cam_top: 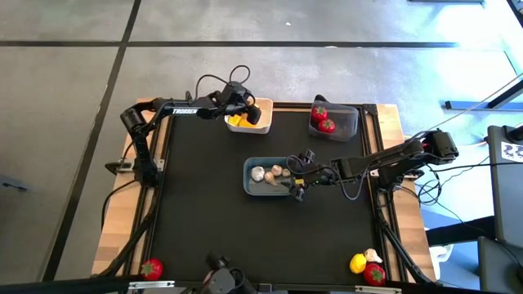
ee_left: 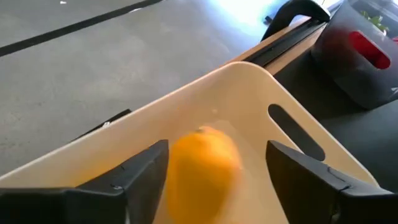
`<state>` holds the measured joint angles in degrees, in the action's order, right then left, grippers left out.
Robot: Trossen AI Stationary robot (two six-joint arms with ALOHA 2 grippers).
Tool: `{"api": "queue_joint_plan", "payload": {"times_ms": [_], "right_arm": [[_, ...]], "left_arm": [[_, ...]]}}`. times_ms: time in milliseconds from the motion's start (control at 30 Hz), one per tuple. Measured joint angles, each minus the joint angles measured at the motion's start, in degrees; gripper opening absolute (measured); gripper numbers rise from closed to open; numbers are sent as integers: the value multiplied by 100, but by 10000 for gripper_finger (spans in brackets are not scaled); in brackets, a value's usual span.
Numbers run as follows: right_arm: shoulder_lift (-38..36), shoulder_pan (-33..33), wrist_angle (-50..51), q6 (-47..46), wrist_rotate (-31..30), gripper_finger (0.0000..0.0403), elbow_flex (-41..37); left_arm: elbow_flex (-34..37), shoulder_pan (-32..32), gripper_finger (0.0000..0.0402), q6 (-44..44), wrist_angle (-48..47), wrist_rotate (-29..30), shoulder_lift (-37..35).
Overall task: Sort produce into baskets
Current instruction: Put the yellow lemon into the white bin, then put the red tomato into the black bin
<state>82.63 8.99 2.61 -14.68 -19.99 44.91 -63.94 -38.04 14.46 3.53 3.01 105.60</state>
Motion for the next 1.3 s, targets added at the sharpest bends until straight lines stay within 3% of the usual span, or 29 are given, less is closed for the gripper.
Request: {"api": "queue_joint_plan", "payload": {"times_ms": [167,433,800,1033,1300], "right_arm": [[0,0,2,0,0,376,0],[0,0,0,0,0,376,0],[0,0,-191,-178,4,376,2],[-11,0,-301,-163,5,376,6],[-459,0,-304,38,49,376,131]], "left_arm": [[0,0,285,-3,10,6,-7],[2,119,285,-319,-351,21,-392],[2,933,259,-905,-1709,1,-2045],[19,1575,257,-710,-2683,3,-3051],[507,2377,257,-393,-3031,243,-3916]]}}
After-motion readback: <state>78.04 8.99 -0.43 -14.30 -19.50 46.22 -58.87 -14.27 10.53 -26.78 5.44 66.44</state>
